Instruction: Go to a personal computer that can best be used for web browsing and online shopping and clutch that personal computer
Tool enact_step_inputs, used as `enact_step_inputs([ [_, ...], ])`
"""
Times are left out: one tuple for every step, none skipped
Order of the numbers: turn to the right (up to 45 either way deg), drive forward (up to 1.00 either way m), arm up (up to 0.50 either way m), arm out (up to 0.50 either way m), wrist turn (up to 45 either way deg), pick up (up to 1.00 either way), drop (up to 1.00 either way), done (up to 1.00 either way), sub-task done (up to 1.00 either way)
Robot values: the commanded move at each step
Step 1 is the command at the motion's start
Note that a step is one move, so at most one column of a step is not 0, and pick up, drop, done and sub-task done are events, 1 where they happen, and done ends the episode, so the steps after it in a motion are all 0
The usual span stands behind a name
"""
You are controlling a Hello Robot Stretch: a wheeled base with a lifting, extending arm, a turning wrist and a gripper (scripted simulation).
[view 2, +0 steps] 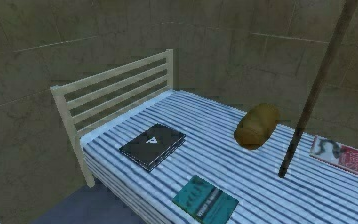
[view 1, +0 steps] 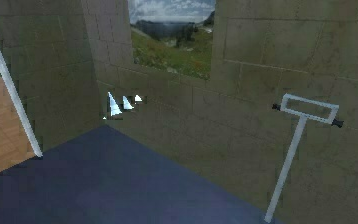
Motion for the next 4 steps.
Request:
enact_step_inputs([
  [0.0, 0.00, 0.00, 0.50, 0.0, 0.00, 0.00, 0.00, 0.00],
  [0.0, 0.00, 0.00, 0.00, 45.0, 0.00, 0.00, 0.00, 0.00],
  [0.0, 0.00, 0.00, 0.00, 45.0, 0.00, 0.00, 0.00, 0.00],
  [0.0, 0.00, 0.00, 0.00, 45.0, 0.00, 0.00, 0.00, 0.00],
])
